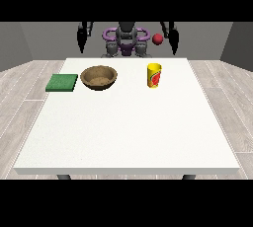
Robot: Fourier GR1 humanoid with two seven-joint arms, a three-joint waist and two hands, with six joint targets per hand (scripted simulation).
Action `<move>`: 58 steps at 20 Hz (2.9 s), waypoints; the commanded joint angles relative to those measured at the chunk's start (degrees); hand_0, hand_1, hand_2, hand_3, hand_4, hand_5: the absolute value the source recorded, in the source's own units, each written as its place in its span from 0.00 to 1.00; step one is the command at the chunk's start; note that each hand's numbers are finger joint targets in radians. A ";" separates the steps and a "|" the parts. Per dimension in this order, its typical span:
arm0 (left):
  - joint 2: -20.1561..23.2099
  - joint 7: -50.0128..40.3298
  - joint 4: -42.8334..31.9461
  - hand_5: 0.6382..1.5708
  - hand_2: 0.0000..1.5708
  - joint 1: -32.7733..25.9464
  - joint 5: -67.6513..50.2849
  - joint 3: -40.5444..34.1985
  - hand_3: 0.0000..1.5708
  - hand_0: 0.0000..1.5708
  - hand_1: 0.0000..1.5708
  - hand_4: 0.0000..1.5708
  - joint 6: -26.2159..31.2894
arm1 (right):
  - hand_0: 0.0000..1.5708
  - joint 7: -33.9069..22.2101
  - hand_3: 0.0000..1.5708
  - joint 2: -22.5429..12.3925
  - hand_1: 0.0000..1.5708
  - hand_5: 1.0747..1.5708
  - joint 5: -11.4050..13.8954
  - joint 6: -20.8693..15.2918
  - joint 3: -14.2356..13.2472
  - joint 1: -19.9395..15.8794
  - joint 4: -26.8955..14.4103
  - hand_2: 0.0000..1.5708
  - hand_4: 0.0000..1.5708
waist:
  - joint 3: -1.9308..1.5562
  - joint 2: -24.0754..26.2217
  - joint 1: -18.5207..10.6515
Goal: Pick the cup and pour the ball into the bowl, then pick the bowl and place it on the pad
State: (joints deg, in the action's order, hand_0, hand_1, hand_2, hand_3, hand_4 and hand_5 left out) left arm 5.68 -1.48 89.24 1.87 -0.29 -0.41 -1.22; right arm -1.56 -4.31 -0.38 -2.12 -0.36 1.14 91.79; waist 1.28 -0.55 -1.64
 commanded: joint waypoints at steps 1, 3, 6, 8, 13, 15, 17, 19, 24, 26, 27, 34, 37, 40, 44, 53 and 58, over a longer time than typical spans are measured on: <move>1.03 -2.01 3.34 0.99 0.00 0.54 -0.50 -0.38 0.00 0.00 0.00 0.42 0.23 | 0.00 -2.11 0.00 -1.32 0.00 0.92 -0.09 0.11 -0.41 -0.05 3.25 0.00 0.56 | -0.66 8.64 0.03; 1.37 -3.47 4.45 0.99 0.00 0.78 -0.81 -0.54 0.00 0.00 0.00 0.42 0.28 | 0.00 -3.72 0.00 -1.80 0.00 0.92 -0.27 0.27 -0.45 -0.34 4.43 0.00 0.56 | -0.70 11.73 -0.13; 2.15 -5.99 6.15 0.99 0.00 1.33 -1.17 -0.76 0.00 0.00 0.00 0.42 0.43 | 0.00 -6.19 0.00 -2.81 0.00 0.92 -0.41 0.49 -0.67 -0.62 6.16 0.00 0.56 | -0.87 16.19 -0.03; -5.02 -14.85 8.14 0.99 0.00 -1.53 -6.97 0.46 0.00 0.00 0.00 0.41 -2.19 | 0.00 -17.19 0.00 -0.03 0.00 0.93 -6.63 1.65 0.48 4.09 10.79 0.00 0.56 | -1.22 23.83 4.15; -5.54 -24.17 15.16 0.99 0.00 0.73 -4.10 2.82 0.00 0.00 0.00 0.39 -7.79 | 0.00 -28.40 0.00 -0.52 0.00 0.92 -6.92 -1.77 1.07 2.79 20.86 0.00 0.55 | -1.27 21.73 4.90; -3.95 -24.03 18.59 0.99 0.00 3.57 -5.90 0.89 0.00 0.00 0.00 0.38 -6.23 | 0.00 -26.81 0.00 -1.23 0.00 0.94 -7.05 -1.48 -0.04 2.50 24.08 0.00 0.52 | -1.27 16.24 4.78; -3.98 -22.94 19.96 0.99 0.00 5.39 -4.43 1.91 0.00 0.00 0.00 0.36 -6.49 | 0.00 -25.90 0.00 -0.53 0.00 0.95 -6.17 -3.66 -1.46 -0.78 24.04 0.00 0.49 | -1.28 11.88 3.32; -4.03 -19.19 15.86 0.98 0.00 7.79 -3.04 1.11 0.00 0.00 0.00 0.38 -6.80 | 0.00 -22.22 0.00 -2.99 0.00 0.96 -10.18 0.15 -5.32 -1.51 23.48 0.00 0.48 | -1.29 7.85 5.30; -3.74 -6.28 10.10 0.97 0.00 11.03 -1.84 -0.61 0.00 0.00 0.00 0.37 -5.44 | 0.00 -9.09 0.00 1.89 0.00 0.96 -4.68 0.30 0.66 -1.97 18.78 0.00 0.46 | -1.28 -3.41 6.02; -3.03 -2.31 6.96 0.95 0.00 14.80 -1.31 -2.65 0.00 0.00 0.00 0.35 -5.89 | 0.00 -7.64 0.06 1.61 0.00 0.95 -5.43 0.23 -0.55 -5.28 18.27 0.00 0.45 | -1.27 -7.27 7.16; -2.39 -1.64 7.90 0.94 0.00 12.60 -0.93 -1.89 0.00 0.00 0.00 0.35 -4.91 | 0.00 -4.47 0.00 0.52 0.00 0.94 -7.27 1.40 -4.05 -5.15 14.68 0.00 0.45 | -1.30 -8.12 4.84; 0.13 14.58 -6.02 0.91 0.00 14.92 -2.78 -7.86 0.00 0.00 0.00 0.26 -1.57 | 0.00 -0.26 0.00 -2.33 0.00 0.95 -10.95 4.34 -8.67 -10.11 12.48 0.00 0.43 | -1.25 -16.92 7.13; -0.47 18.73 -12.48 0.90 0.00 14.39 -2.30 -7.28 0.00 0.00 0.00 0.16 -0.35 | 0.00 1.97 0.00 -3.76 0.00 0.97 -12.45 7.23 -9.96 -9.18 10.26 0.00 0.43 | -1.27 -16.03 8.00; -1.46 23.73 -22.56 0.87 0.00 17.18 -0.66 -7.57 0.00 0.00 0.00 0.00 -1.55 | 0.00 -1.00 0.00 -1.68 0.00 0.98 -11.11 5.33 -7.33 -7.97 10.69 0.00 0.42 | -1.26 -12.22 8.50; -0.22 23.32 -27.97 0.86 0.00 19.82 -0.20 -7.88 0.00 0.00 0.00 0.07 -1.14 | 0.00 0.64 0.00 -6.08 0.00 0.98 -14.78 9.66 -12.73 -9.42 3.61 0.00 0.42 | -1.27 -10.36 8.01; 3.74 37.07 -43.43 0.86 0.00 21.41 -2.34 -12.77 0.00 0.00 0.00 0.16 3.25 | 0.00 3.14 0.00 -7.04 0.00 0.98 -15.20 11.80 -13.44 -8.63 3.38 0.00 0.43 | -1.24 -12.94 9.18; 2.21 41.86 -50.10 0.97 0.84 25.73 1.17 -13.17 0.88 0.59 0.59 0.79 -5.54 | 0.00 -1.69 0.00 -8.74 0.00 1.00 -18.32 12.53 -13.48 -11.82 7.97 0.00 0.42 | -1.22 -15.42 13.20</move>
State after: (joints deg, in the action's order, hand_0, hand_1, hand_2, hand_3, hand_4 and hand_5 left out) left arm 7.58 35.41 43.77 26.82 -1.67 -13.41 -2.91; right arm -0.16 -12.20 -16.54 10.30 -13.55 -8.86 96.86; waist 0.03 -14.53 9.79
